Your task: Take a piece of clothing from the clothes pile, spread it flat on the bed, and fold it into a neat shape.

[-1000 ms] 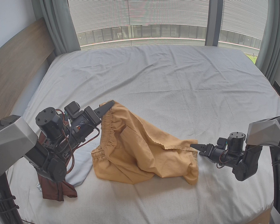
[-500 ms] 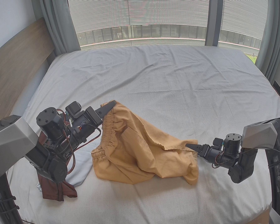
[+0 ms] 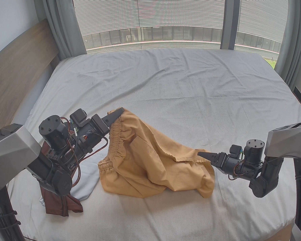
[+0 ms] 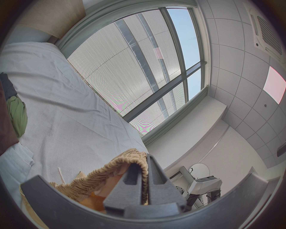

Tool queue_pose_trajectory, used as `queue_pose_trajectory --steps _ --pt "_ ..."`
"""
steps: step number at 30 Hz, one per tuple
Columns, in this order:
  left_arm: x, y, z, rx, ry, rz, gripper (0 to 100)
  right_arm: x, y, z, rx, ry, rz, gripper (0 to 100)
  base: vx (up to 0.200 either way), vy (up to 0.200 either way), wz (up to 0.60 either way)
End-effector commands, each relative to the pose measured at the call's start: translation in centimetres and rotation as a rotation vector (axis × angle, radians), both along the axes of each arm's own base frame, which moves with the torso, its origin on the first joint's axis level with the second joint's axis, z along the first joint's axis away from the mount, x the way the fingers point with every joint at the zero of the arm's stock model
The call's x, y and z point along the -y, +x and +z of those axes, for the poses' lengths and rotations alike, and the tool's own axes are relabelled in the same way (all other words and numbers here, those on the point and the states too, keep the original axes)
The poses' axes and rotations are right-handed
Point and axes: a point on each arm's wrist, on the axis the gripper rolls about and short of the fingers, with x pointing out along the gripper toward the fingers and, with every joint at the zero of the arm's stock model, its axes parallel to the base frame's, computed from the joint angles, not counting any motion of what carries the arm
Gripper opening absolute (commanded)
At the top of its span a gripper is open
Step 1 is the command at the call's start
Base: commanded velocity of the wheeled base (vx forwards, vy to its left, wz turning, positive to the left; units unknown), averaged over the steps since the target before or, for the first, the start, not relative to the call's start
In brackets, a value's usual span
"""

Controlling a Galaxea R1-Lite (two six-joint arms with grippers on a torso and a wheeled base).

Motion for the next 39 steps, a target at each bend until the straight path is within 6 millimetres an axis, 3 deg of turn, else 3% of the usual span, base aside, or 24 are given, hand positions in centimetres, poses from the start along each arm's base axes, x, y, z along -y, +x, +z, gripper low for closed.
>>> queue_pose_trajectory --steps 1,8,16,17,30,39 --pt "0.0 0.0 0.0 0.002 0.0 0.0 0 -0.1 0.8 -1.2 -0.005 -0.004 -0.001 100 0.0 0.0 0.0" --pt "0.1 0.0 0.0 0.002 0.0 -0.001 0 0.7 1.9 -3.7 -0.029 -0.016 -0.027 100 0.0 0.0 0.0" --pt "0.0 -0.1 0.1 0.003 -0.001 -0.001 0 0.3 2.2 -4.1 -0.028 -0.017 -0.017 100 0.0 0.0 0.0" --pt "0.0 -0.1 0.1 0.003 -0.001 -0.001 0 0.3 2.2 -4.2 -0.029 -0.018 -0.017 0 0.0 0.0 0.0" --pt "0.0 -0.1 0.1 0.003 -0.001 0.0 0 0.5 2.3 -4.2 -0.006 -0.042 -0.016 0 0.0 0.0 0.0" --pt "0.0 -0.2 0.5 0.012 -0.005 0.003 0 2.9 0.8 0.7 0.051 0.004 0.041 0 0.0 0.0 0.0"
